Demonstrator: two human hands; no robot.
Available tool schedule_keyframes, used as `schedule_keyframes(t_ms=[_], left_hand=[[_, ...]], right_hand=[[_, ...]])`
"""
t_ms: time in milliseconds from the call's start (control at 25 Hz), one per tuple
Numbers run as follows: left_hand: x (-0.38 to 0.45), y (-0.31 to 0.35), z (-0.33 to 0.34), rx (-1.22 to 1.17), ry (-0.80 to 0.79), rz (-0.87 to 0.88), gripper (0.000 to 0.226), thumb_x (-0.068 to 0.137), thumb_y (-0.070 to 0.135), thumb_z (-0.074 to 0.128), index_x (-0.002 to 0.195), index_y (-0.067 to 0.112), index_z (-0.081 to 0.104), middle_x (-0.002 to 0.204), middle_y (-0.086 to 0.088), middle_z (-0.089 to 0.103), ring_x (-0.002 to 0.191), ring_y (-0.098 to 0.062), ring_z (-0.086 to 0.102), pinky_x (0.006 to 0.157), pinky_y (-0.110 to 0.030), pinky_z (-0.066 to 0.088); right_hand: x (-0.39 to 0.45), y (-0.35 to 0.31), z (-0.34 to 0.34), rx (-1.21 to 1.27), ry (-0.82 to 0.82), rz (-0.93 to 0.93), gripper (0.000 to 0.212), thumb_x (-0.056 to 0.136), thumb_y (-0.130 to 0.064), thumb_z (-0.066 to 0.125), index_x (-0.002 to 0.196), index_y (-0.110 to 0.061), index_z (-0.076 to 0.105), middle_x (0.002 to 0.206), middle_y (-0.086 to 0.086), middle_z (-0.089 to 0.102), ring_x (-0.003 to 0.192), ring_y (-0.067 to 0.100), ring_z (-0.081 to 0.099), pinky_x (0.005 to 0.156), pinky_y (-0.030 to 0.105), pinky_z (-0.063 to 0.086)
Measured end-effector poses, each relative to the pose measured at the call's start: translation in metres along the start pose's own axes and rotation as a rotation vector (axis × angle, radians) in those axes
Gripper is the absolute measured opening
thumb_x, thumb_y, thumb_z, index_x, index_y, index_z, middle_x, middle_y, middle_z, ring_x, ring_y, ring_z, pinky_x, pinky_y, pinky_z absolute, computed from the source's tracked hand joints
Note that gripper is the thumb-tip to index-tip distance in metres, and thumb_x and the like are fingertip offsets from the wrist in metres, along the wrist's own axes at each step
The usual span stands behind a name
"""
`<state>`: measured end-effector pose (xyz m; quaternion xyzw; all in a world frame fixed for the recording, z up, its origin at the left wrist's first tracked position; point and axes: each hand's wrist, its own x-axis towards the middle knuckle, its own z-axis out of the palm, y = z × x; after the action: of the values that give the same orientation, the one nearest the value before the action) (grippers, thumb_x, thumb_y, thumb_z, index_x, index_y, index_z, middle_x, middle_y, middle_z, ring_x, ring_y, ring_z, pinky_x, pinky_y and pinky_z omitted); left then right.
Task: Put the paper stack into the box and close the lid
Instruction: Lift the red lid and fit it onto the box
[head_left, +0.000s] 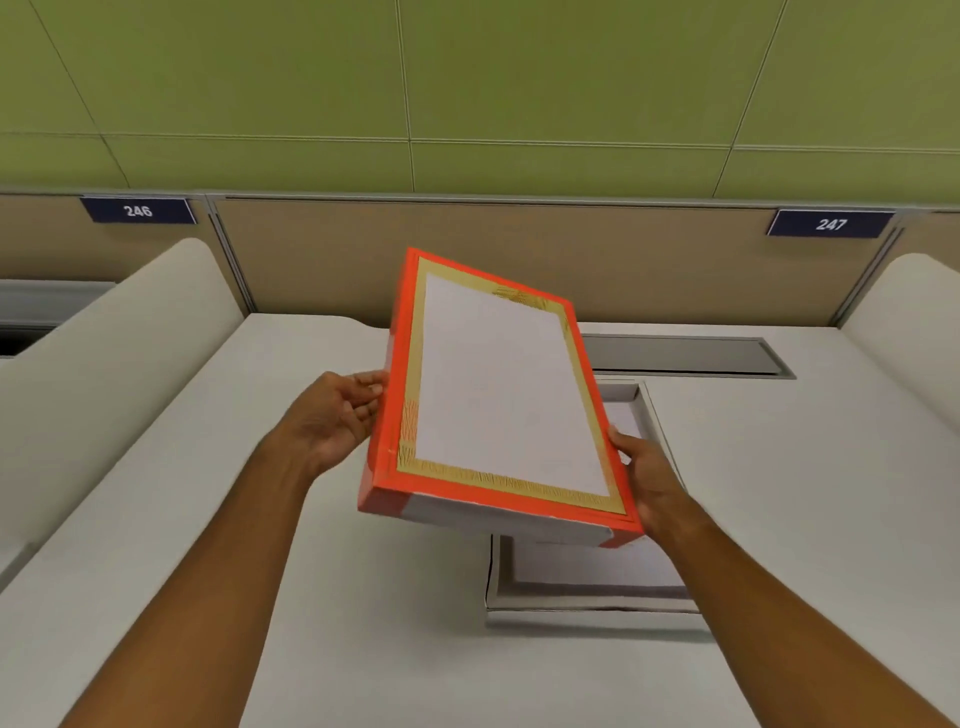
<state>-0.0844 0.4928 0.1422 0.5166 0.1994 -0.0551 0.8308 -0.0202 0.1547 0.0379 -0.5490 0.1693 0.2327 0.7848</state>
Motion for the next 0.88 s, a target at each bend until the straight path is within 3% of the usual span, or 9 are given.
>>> schedule_keyframes(t_ms=[120,200,400,640,880], left_hand=[[0.022,-0.031,0.007,0.184,0.046,-0.044,0.020,0.094,0.018,0.058,0.105,0.004,0.068,0.086,-0.008,0.071,0.072,-0.018,0.070,0.071,-0.031,0.058],[0.030,-0.052,0.020,0.302,0.041,-0.081,0.025,0.089,0.025,0.067,0.104,0.005,0.069,0.085,-0.008,0.075,0.075,-0.021,0.072,0.073,-0.034,0.058],[0.049,-0.097,0.048,0.400,0.056,-0.135,0.034,0.084,0.022,0.073,0.108,-0.002,0.067,0.100,-0.018,0.076,0.085,-0.029,0.074,0.075,-0.036,0.060],[0.060,-0.129,0.062,0.438,0.080,-0.191,0.039,0.081,0.018,0.077,0.109,-0.006,0.066,0.101,-0.021,0.075,0.082,-0.029,0.073,0.070,-0.036,0.060],[0.063,-0.133,0.064,0.415,0.089,-0.238,0.036,0.083,0.018,0.075,0.110,-0.004,0.064,0.106,-0.023,0.073,0.091,-0.034,0.071,0.086,-0.044,0.059]], right_hand=[[-0.006,-0.008,-0.032,-0.052,0.065,-0.034,0.041,0.093,-0.038,0.057,0.120,-0.007,0.065,0.112,0.018,0.073,0.093,0.044,0.072,0.080,0.055,0.058],[-0.011,-0.013,-0.052,-0.112,0.126,-0.070,0.042,0.094,-0.036,0.056,0.122,-0.006,0.063,0.116,0.019,0.071,0.099,0.045,0.070,0.084,0.057,0.057],[-0.029,-0.022,-0.098,-0.190,0.201,-0.095,0.026,0.097,-0.029,0.053,0.108,-0.008,0.065,0.101,0.017,0.072,0.083,0.037,0.072,0.068,0.044,0.060],[-0.033,-0.014,-0.127,-0.272,0.250,-0.035,0.028,0.098,-0.027,0.054,0.110,-0.004,0.064,0.096,0.019,0.071,0.083,0.038,0.069,0.075,0.046,0.057],[-0.030,-0.013,-0.130,-0.342,0.213,0.070,0.028,0.098,-0.030,0.051,0.107,-0.006,0.062,0.093,0.018,0.069,0.081,0.036,0.069,0.064,0.041,0.057]])
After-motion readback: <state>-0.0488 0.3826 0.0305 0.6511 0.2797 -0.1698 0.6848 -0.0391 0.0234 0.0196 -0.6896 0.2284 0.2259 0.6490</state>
